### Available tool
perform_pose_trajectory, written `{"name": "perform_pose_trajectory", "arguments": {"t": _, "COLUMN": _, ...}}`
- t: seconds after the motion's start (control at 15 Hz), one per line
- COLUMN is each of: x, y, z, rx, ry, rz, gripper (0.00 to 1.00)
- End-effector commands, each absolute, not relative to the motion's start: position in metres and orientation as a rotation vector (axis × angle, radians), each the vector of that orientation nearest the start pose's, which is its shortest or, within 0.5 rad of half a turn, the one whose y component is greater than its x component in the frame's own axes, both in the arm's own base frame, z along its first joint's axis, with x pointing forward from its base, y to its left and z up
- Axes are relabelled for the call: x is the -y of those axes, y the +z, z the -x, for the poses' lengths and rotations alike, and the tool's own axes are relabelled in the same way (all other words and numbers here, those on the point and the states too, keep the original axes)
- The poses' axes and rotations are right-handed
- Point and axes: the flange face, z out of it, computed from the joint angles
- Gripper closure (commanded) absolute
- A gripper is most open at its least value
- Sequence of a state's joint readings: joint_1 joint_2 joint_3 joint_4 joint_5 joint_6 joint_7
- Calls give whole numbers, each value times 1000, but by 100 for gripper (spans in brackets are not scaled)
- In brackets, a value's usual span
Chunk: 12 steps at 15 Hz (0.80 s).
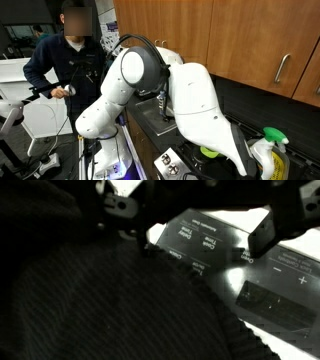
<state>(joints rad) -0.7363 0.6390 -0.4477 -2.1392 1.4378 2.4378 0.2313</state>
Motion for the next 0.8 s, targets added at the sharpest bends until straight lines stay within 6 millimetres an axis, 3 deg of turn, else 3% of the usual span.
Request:
{"name": "perform_pose_trajectory", "arguments": {"t": 0.0, "x": 498, "y": 111, "z": -186, "rx": -2541, "ry": -194, "rz": 717, "gripper": 0}}
{"name": "perform_pose_trajectory", "arguments": {"t": 0.27, "x": 503, "y": 108, "z": -190, "rx": -2557, "ry": -187, "rz": 686, "gripper": 0}}
{"name": "perform_pose_trajectory", "arguments": {"t": 0.73, "x": 539, "y": 102, "z": -181, "rx": -2657, "ry": -268, "rz": 529, "gripper": 0}}
